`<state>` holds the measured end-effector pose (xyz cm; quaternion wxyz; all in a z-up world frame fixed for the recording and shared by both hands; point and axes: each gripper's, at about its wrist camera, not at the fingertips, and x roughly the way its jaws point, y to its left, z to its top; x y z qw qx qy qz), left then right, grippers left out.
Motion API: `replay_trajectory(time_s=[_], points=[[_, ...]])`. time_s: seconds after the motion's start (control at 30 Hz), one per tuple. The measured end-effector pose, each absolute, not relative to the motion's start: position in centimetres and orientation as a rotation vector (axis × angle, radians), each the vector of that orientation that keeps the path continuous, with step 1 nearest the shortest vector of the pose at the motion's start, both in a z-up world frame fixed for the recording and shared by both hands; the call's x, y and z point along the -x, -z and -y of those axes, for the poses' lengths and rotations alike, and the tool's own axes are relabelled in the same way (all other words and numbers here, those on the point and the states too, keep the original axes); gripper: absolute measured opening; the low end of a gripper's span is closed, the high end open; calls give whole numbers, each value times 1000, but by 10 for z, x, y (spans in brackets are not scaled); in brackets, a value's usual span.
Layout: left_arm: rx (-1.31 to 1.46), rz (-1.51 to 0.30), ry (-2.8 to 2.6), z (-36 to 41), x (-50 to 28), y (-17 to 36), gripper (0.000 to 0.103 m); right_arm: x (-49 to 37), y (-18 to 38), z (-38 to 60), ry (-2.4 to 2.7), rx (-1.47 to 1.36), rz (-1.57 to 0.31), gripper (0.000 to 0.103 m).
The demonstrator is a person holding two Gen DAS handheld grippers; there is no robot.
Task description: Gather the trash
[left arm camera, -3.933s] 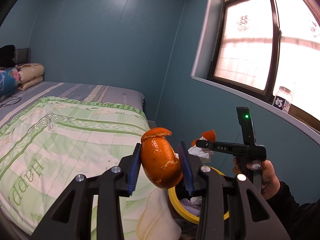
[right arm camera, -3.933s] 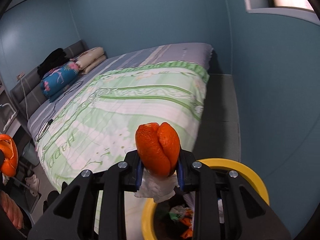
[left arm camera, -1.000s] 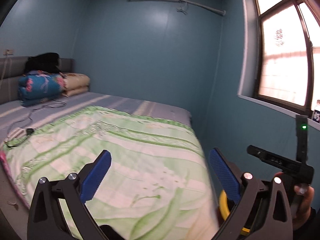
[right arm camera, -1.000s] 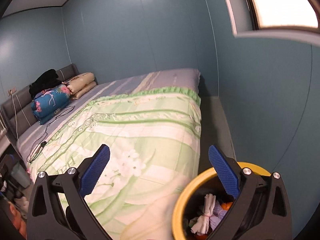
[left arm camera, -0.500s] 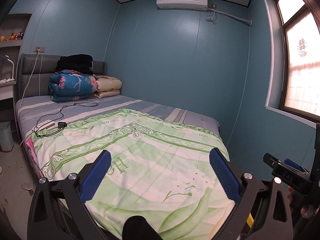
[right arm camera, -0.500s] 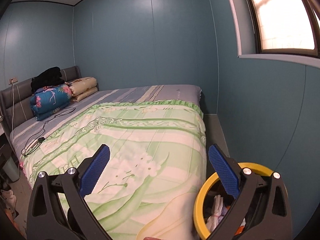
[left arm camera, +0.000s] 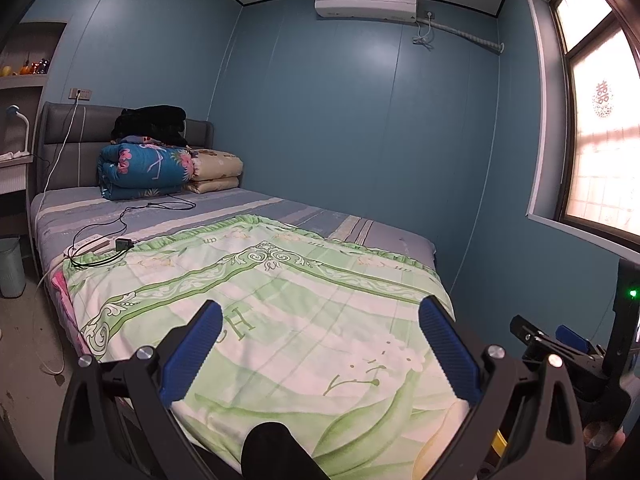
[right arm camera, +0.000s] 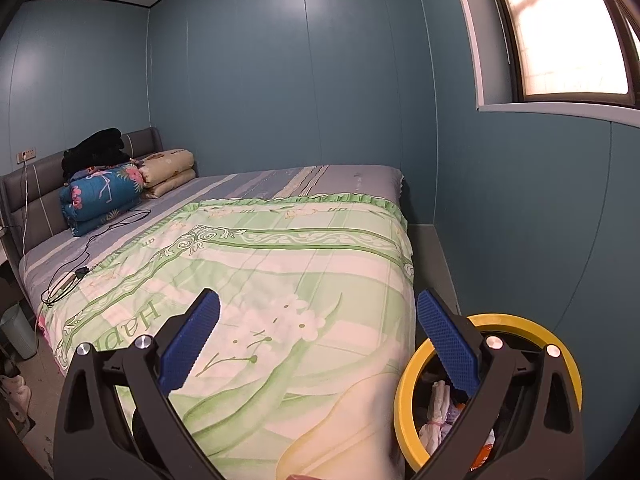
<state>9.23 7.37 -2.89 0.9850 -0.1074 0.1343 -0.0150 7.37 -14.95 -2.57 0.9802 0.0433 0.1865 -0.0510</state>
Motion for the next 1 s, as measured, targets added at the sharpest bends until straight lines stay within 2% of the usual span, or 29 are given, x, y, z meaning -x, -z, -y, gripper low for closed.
replay_trajectory(time_s=[1.0], points=[[211,-262,39,-70,-90,29,95,-79,36,154,102,-110,-410,95]])
